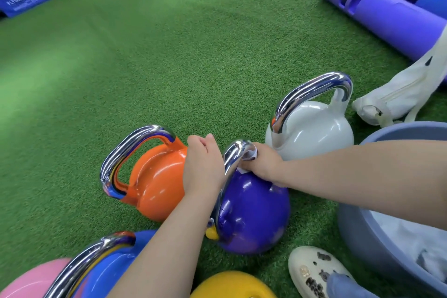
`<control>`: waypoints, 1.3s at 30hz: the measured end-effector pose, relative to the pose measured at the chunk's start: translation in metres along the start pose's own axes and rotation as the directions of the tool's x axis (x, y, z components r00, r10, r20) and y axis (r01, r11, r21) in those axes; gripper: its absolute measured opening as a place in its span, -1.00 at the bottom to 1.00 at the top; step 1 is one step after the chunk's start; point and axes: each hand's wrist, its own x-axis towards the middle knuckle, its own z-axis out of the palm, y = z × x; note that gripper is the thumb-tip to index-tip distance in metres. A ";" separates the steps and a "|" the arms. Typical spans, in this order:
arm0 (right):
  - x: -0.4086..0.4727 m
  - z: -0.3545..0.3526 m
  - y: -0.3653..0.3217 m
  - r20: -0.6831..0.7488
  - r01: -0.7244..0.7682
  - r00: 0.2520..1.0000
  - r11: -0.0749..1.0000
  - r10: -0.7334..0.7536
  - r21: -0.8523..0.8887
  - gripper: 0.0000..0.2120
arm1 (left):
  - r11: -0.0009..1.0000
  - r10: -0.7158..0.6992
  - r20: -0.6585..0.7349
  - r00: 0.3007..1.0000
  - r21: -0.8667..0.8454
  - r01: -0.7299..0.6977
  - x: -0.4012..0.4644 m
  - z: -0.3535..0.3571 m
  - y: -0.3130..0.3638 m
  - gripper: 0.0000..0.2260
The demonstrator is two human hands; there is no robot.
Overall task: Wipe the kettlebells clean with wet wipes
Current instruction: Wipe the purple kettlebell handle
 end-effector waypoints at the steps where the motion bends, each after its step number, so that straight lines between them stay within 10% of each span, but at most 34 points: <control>1: 0.002 -0.003 0.002 0.035 0.029 0.999 0.998 -0.031 0.052 -0.87 | 1.000 0.002 0.000 1.000 0.003 -0.002 0.000 0.000 0.000 -0.75; 7: 0.011 -0.011 -0.015 -0.050 0.386 0.916 0.907 -0.399 -0.166 -0.70 | 1.000 0.018 -0.005 1.000 0.011 -0.018 0.002 -0.001 -0.001 -0.77; 11: 0.010 -0.006 -0.033 0.222 0.789 0.468 0.291 -0.855 -0.541 -0.74 | 0.999 0.045 -0.022 0.999 0.003 -0.045 0.003 0.001 -0.003 -0.79; 13: 0.007 -0.004 -0.041 0.312 0.818 0.434 0.224 -0.845 -0.530 -0.78 | 0.999 0.037 -0.023 0.999 -0.018 -0.037 0.002 0.001 -0.003 -0.80; 16: 0.008 -0.007 -0.041 0.181 0.643 0.708 0.515 -0.683 -0.567 -0.74 | 0.997 0.003 -0.019 1.000 -0.076 -0.005 0.000 -0.001 -0.001 -0.78; 19: 0.016 -0.011 -0.020 0.032 0.351 0.935 0.911 -0.353 -0.219 -0.73 | 0.998 -0.007 -0.003 1.000 -0.070 0.006 -0.001 -0.003 -0.001 -0.76; 25: 0.015 -0.011 -0.023 0.074 0.387 0.921 0.879 -0.382 -0.278 -0.80 | 0.997 0.023 -0.036 0.999 -0.073 -0.025 -0.001 -0.001 -0.001 -0.72; 31: 0.001 -0.004 -0.040 0.211 0.744 0.543 0.349 -0.813 -0.570 -0.83 | 0.980 0.109 -0.048 0.993 -0.165 -0.115 -0.004 -0.003 0.001 -0.71; 39: -0.020 -0.029 -0.015 0.117 0.406 0.912 0.824 -0.393 -0.396 -0.03 | 0.978 0.183 0.065 0.981 -0.111 -0.175 -0.005 -0.002 0.001 -0.54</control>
